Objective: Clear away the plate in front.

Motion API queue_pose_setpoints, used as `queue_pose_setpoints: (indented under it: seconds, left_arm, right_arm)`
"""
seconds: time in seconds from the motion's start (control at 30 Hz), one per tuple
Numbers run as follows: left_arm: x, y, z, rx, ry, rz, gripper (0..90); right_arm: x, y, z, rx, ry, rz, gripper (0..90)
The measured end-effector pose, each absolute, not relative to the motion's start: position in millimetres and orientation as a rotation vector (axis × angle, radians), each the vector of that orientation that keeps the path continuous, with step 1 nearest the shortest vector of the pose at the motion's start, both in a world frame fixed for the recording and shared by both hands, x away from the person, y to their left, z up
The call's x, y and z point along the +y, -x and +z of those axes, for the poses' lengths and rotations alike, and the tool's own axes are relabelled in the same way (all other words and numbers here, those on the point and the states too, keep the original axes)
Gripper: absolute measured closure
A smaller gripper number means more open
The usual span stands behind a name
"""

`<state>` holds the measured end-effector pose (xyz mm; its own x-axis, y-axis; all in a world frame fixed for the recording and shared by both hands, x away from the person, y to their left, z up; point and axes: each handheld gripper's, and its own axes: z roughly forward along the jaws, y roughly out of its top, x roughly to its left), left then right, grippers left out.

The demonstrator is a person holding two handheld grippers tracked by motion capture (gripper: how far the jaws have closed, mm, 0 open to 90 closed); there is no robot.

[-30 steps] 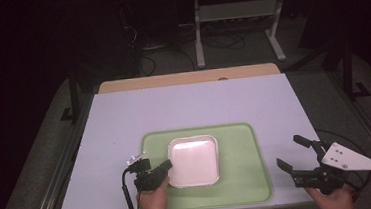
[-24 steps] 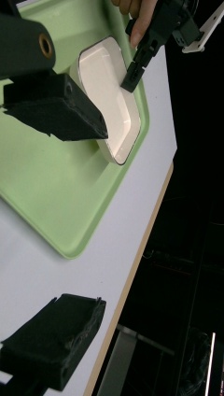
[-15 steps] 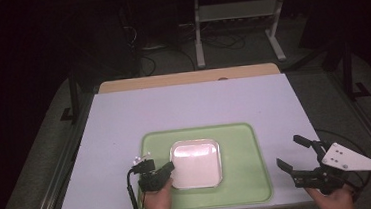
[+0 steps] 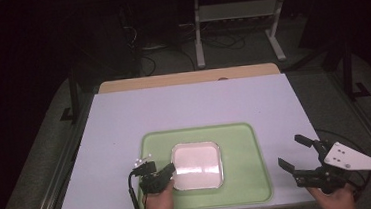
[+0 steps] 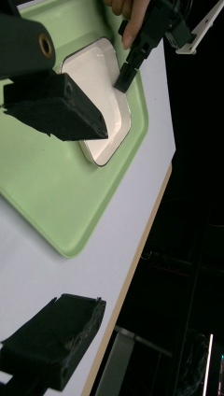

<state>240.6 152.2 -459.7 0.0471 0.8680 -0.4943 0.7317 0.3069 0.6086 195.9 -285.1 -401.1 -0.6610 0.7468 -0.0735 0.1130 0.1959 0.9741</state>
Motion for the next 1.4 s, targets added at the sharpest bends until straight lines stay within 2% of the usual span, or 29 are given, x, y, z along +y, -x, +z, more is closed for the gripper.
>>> queue_pose_setpoints:
  seconds: [0.9, 1.07, 1.13, 1.4]
  left_arm:
    - [152.1, -235.4, -460.9, 1.722, -1.434, 0.233, 86.7]
    - [153.8, -233.9, -461.8, 1.709, -1.436, 0.234, 84.3]
    - [154.3, -232.0, -459.3, 1.699, -1.436, 0.247, 79.2]
    - [160.2, -229.8, -452.4, 1.680, -1.438, 0.273, 77.3]
  right_arm:
    - [-279.7, -198.0, -402.2, 1.939, -0.800, 1.491, 13.9]
    - [-277.9, -197.9, -402.0, 1.943, -0.795, 1.490, 13.9]
    - [-277.4, -198.4, -402.4, 1.947, -0.794, 1.487, 13.9]
    - [-277.3, -198.7, -402.0, 1.945, -0.792, 1.487, 13.9]
